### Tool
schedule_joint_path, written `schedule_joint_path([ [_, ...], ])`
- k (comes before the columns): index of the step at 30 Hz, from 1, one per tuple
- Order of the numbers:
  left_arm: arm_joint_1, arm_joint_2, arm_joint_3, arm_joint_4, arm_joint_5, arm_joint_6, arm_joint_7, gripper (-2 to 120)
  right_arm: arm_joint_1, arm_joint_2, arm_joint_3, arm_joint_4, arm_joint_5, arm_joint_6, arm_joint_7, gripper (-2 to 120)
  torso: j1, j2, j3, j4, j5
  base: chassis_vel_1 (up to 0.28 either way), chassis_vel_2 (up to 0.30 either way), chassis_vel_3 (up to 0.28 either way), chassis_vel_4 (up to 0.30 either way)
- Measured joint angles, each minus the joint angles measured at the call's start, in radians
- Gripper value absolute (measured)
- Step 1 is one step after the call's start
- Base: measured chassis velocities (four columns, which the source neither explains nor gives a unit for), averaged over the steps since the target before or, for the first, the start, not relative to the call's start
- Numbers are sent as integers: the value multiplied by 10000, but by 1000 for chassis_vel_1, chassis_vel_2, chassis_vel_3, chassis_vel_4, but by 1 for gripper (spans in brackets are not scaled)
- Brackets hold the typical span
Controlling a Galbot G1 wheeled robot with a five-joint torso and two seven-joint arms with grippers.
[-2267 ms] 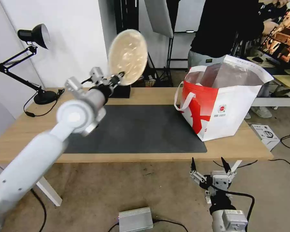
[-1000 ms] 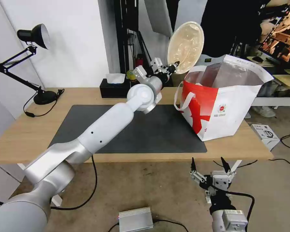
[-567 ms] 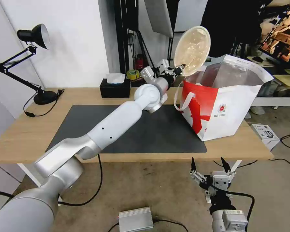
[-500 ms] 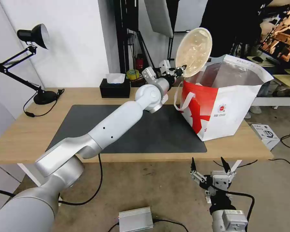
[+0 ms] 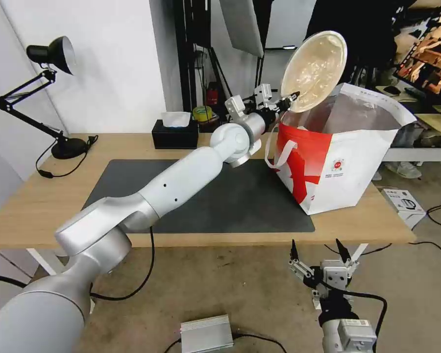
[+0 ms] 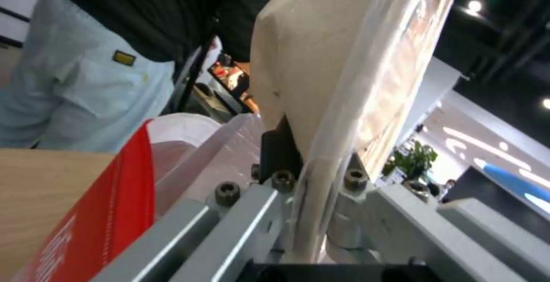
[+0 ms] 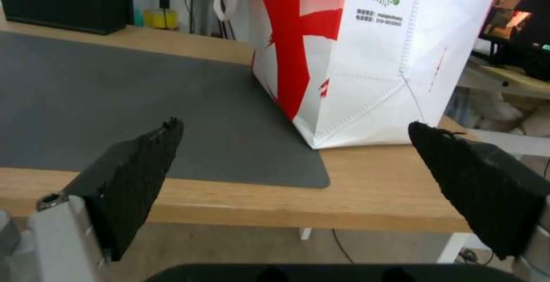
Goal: Pick up the trash from the table and place it into the takeout bag.
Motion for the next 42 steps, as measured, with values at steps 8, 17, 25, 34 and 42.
schedule_joint_path([
  [8, -268, -234, 457, 815, 168, -8, 485, 0, 0, 0, 0, 0, 0, 0, 0, 100, 0, 0, 0, 0, 0, 0, 0, 0, 0],
  [17, -297, -595, 771, 1827, 550, -57, 641, 0, 0, 0, 0, 0, 0, 0, 0, 100, 0, 0, 0, 0, 0, 0, 0, 0, 0],
  [25, -362, -883, 995, 2677, 825, -183, 651, 0, 0, 0, 0, 0, 0, 0, 0, 100, 0, 0, 0, 0, 0, 0, 0, 0, 0],
  [34, -414, -888, 1214, 2674, 849, -131, 712, 0, 0, -1, 0, 0, 0, 0, 1, 100, 0, -1, 0, 1, 0, 0, 0, 0, 0],
  [42, -570, -797, 1493, 2665, 1023, 74, 1264, 1, 0, 0, -1, 0, 0, 0, 0, 100, 0, 0, 0, 1, 0, 0, 0, 0, 0],
])
